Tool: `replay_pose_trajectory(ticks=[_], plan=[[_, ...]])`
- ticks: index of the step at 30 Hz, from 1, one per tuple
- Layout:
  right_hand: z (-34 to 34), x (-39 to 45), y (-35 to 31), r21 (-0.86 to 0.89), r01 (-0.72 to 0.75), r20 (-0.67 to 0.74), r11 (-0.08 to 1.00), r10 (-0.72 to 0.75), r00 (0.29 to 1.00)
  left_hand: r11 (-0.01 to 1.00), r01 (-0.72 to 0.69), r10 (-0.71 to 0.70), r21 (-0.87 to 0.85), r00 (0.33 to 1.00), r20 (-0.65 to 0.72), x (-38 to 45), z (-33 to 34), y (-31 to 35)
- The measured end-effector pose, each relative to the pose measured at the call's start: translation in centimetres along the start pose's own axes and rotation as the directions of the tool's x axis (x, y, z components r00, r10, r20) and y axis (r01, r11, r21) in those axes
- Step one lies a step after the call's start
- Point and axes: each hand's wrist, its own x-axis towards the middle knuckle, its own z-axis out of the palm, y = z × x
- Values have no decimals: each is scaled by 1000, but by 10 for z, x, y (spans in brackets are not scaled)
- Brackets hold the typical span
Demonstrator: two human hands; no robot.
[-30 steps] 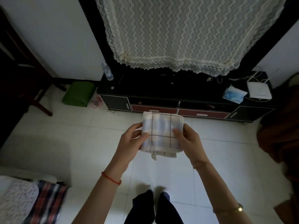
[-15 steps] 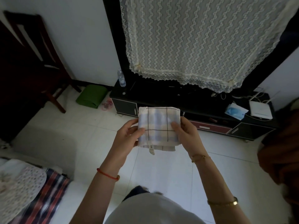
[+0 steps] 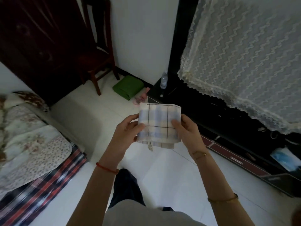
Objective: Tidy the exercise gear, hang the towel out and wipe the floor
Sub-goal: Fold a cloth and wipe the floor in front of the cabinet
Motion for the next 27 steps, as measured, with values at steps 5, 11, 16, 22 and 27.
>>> replay_pose_trajectory(ticks=[5,11,16,22,27], plan=[[90,86,-24,-3,7,114,1000,-7,994,999,-17,13,-29,991,-133,62,-87,30],[214,180,-53,51,-2,202,999,-8,979,999,-36,34,-1,970,-241,138,-200,77],[293,254,-67,32,-19,235,999,10,972,999,-38,30,-22,958,-286,196,-274,103],[364,351,-79,31,-41,326,999,28,945,1000,-15,9,-17,947,-321,283,-345,126],[421,455,-94,1,-21,338,1000,20,941,999,-9,-2,-31,935,-355,382,-400,153]])
